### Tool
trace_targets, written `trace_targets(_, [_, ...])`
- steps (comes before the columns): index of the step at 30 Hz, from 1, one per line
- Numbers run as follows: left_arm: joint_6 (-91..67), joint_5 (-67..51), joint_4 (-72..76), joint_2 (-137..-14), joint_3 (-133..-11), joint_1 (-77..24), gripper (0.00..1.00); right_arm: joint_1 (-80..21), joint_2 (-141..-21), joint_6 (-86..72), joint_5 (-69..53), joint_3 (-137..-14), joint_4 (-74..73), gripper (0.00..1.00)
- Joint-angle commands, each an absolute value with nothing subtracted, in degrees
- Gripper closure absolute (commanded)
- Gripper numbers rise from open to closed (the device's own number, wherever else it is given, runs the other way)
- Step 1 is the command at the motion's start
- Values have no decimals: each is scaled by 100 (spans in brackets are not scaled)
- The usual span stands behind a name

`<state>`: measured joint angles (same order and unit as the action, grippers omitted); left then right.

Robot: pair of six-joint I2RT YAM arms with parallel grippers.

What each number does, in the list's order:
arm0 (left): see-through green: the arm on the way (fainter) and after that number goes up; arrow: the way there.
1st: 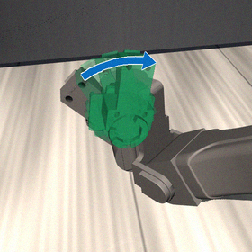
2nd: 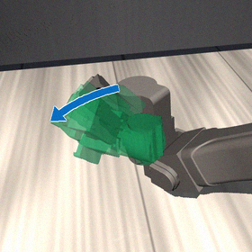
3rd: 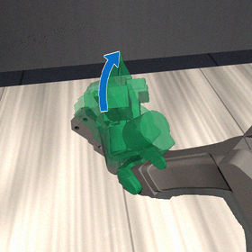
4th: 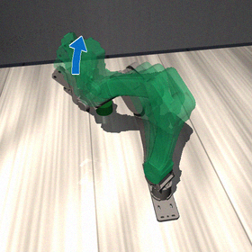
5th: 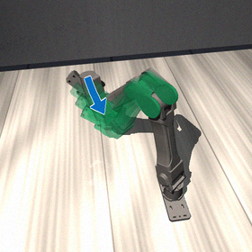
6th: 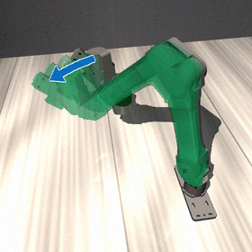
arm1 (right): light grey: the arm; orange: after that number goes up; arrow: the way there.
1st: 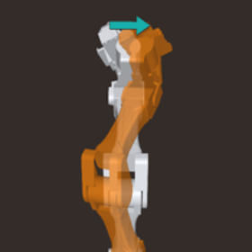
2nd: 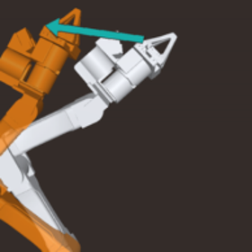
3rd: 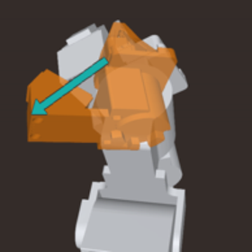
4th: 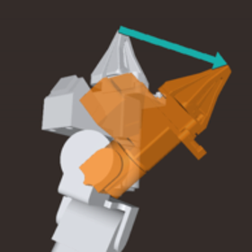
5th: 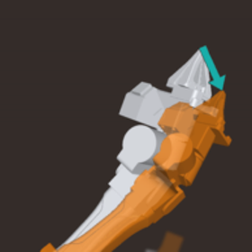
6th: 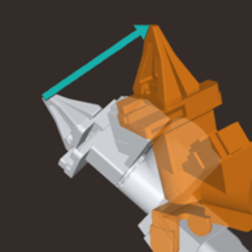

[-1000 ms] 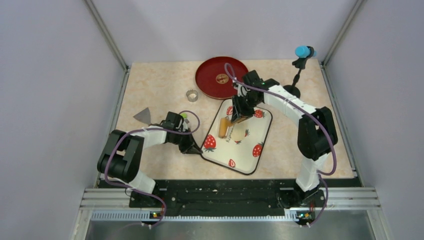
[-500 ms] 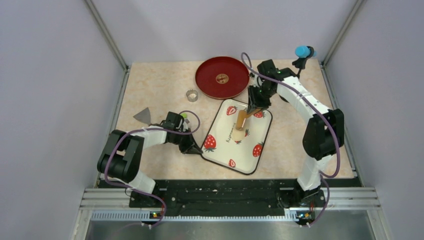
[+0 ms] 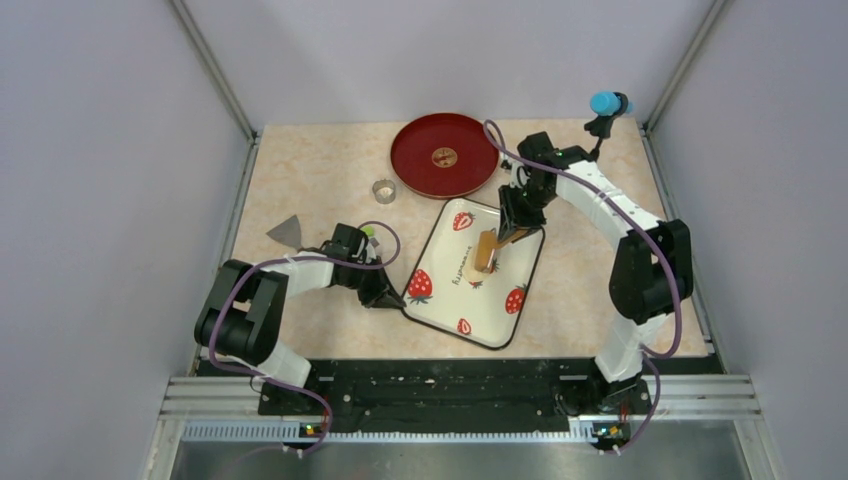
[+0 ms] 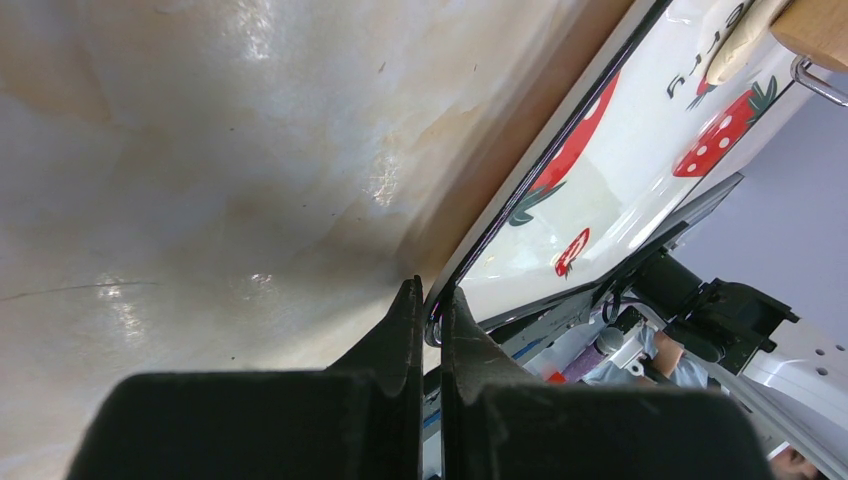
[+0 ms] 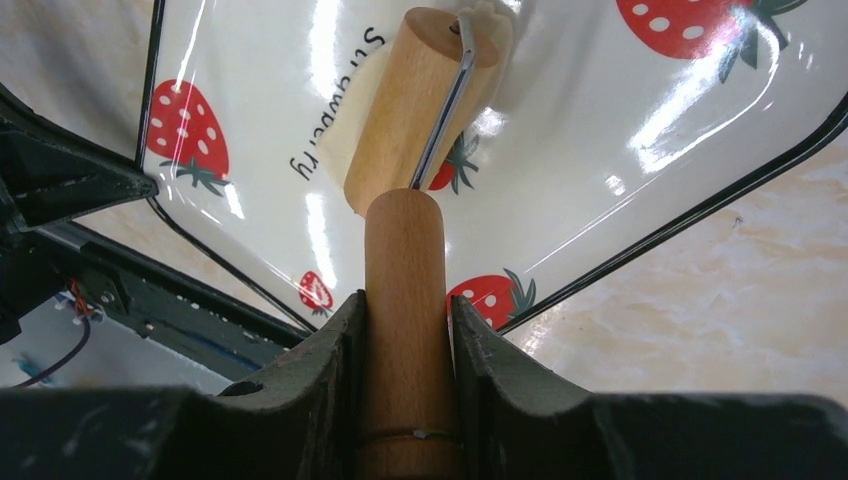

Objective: Roll out the dumpling wrappers from the dough

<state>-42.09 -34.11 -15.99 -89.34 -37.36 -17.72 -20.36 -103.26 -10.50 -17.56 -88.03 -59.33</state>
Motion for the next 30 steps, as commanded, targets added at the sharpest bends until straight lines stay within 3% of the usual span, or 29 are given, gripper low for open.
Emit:
trace_targets(1, [-4440,-2725,-1708,-8986,-3677,-1773,100,-2069,-10353,-949,-1092,-8536,-6210,100])
trace_targets(30, [-4397,-2697,-1760,-8991,-3692,-1784,100,-1848,-11397,-761,-705,-7996,-6004,100])
